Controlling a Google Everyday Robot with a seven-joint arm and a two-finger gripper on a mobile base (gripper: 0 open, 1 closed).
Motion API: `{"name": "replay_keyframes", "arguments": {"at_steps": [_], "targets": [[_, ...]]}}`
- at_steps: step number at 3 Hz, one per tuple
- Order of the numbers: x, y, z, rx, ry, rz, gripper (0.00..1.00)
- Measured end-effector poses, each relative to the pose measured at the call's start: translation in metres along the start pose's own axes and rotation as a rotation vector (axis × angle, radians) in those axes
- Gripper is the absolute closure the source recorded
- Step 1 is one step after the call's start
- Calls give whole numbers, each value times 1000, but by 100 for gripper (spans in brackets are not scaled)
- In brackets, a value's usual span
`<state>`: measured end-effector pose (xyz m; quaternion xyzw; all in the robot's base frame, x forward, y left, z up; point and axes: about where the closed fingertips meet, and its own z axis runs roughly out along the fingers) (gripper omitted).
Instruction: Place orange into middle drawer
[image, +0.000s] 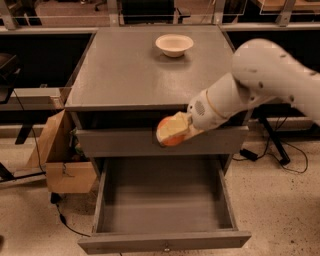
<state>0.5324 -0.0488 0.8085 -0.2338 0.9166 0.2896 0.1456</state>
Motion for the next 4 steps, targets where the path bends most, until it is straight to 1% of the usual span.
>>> {"name": "replay_keyframes", "arguments": {"at_steps": [1,2,3,4], "targets": [[52,-38,79,30,96,170,100],[62,-39,88,28,114,194,100],[62,-39,89,28,116,191,100],[79,-53,124,-48,127,259,100]]}}
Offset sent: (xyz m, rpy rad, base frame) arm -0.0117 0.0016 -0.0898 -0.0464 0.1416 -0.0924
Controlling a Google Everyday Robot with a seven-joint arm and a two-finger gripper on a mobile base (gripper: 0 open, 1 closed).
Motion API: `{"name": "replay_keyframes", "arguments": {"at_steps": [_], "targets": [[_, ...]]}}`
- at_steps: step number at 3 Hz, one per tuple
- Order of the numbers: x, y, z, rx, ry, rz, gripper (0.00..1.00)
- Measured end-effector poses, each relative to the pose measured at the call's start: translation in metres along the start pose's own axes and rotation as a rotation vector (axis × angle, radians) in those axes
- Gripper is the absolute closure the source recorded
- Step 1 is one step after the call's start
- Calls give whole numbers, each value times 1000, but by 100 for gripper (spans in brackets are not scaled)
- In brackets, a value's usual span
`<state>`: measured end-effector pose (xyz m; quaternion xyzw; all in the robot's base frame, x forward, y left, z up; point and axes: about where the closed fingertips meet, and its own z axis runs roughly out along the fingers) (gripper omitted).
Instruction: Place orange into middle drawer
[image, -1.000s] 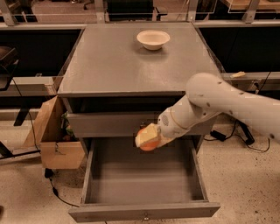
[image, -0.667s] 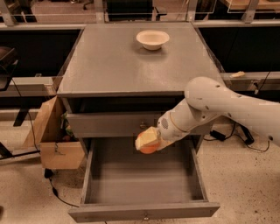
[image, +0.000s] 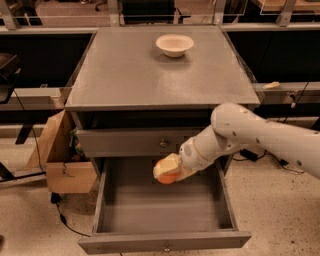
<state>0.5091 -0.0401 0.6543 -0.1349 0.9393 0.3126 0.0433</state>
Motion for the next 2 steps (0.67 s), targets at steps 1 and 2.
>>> {"name": "replay_keyframes", "arguments": {"at_steps": [1,2], "targets": [[19,-43,77,-96,39,149,100],[29,-77,148,-138,67,272,100]]}}
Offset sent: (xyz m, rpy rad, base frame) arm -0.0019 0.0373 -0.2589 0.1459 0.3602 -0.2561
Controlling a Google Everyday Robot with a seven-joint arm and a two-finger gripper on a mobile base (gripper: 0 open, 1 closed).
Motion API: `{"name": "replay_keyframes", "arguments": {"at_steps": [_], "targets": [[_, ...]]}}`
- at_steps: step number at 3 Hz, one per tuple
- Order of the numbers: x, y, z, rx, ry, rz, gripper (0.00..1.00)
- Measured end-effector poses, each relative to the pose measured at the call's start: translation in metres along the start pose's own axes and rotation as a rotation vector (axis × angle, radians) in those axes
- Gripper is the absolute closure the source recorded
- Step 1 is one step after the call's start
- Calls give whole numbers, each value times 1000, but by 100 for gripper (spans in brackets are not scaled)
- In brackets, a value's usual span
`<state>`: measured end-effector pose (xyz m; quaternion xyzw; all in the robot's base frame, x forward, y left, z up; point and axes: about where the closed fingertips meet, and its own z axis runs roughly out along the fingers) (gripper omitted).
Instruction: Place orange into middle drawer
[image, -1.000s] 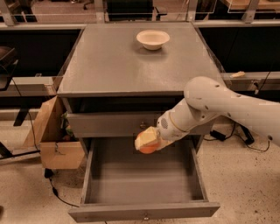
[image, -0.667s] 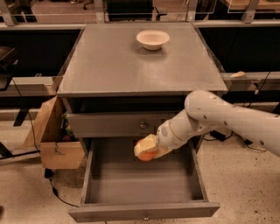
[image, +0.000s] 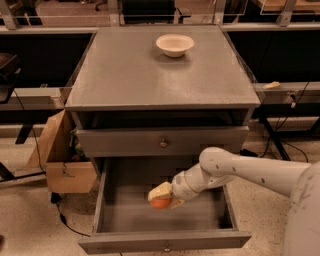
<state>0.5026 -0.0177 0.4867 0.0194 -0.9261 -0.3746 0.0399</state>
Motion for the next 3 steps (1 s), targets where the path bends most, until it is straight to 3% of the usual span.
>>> {"name": "replay_keyframes", "arguments": {"at_steps": [1,3], "targets": [[-4,-24,37,-20,1,76,81],[-11,-44,58,-18,-34,146,34]]}}
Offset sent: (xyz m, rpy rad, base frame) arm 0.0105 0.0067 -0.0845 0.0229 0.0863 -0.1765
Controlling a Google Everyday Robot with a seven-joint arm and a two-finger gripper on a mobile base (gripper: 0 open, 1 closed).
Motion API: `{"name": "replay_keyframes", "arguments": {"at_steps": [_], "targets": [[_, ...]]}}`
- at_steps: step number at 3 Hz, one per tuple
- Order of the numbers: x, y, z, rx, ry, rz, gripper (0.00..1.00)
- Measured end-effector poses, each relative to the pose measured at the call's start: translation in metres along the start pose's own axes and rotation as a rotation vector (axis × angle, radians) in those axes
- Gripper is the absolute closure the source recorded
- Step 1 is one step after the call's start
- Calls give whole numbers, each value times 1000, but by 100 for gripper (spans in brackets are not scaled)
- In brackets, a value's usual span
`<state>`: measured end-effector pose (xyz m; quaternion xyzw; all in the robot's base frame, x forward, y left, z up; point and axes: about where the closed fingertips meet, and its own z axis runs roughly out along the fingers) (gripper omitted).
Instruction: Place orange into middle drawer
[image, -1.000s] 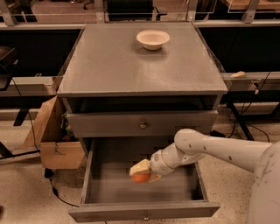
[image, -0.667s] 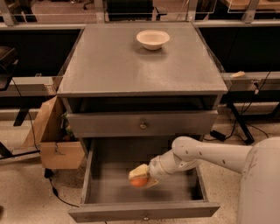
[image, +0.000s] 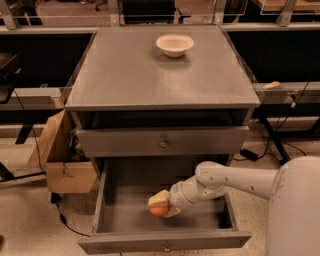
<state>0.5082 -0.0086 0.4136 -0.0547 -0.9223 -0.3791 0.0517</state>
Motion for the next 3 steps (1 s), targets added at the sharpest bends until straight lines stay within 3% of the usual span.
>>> {"name": "replay_keyframes", "arguments": {"at_steps": [1,3], "targets": [[-2,-3,1,4,-8,9,4],[-2,-3,1,4,-8,8,0]]}}
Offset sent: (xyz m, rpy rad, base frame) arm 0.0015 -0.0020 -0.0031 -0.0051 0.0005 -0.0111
